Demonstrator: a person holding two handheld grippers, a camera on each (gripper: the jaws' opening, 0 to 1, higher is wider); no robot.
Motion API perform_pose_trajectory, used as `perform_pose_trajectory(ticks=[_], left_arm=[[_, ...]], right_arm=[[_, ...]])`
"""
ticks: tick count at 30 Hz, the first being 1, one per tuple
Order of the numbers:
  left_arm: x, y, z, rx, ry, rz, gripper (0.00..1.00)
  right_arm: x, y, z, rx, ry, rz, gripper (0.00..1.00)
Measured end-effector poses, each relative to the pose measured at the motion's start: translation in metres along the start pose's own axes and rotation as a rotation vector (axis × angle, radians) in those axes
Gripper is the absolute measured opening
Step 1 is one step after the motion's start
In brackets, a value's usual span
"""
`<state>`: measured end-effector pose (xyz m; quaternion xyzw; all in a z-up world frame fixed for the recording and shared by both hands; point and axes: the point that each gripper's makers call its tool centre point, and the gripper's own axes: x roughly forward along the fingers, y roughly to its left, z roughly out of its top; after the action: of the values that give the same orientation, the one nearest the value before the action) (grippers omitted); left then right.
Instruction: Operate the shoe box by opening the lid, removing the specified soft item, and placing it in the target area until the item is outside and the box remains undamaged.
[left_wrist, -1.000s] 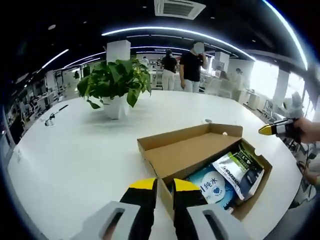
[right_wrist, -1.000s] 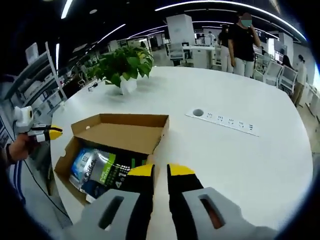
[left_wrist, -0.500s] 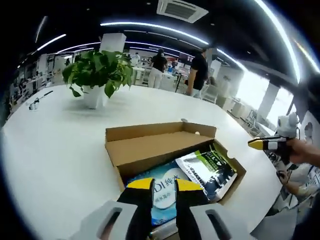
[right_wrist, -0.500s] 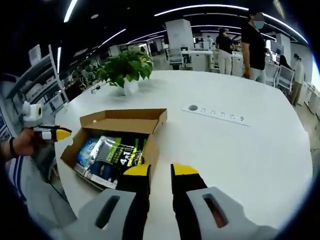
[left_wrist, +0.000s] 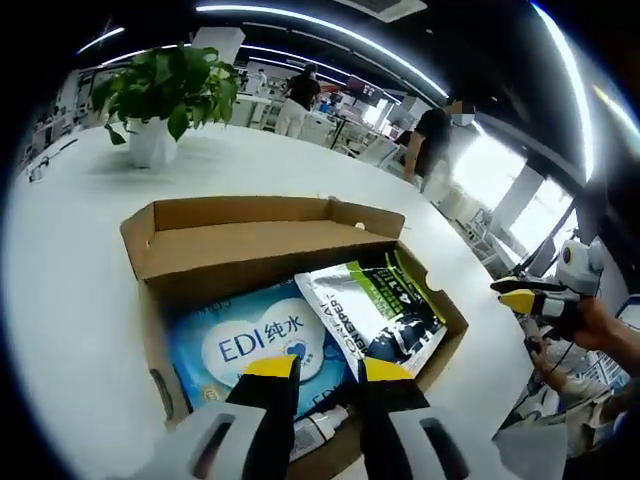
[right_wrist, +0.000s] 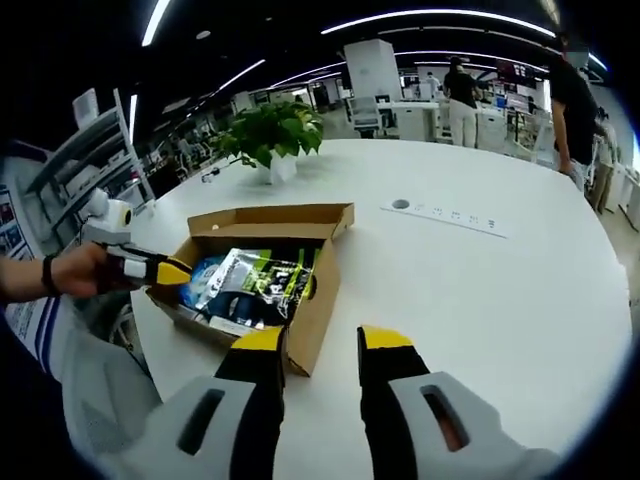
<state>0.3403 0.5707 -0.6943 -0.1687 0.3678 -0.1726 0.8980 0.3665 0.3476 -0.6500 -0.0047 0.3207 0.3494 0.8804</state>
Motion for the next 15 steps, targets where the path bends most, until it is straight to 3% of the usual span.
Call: perform_pose_trajectory(ticks=[15], left_arm=[[0.019,-0.013,-0.009,-0.036,0.043,-0.043,0.24]], right_arm=[[0.003,0.013,-0.014,-0.011,0.024,0.043,0.26]])
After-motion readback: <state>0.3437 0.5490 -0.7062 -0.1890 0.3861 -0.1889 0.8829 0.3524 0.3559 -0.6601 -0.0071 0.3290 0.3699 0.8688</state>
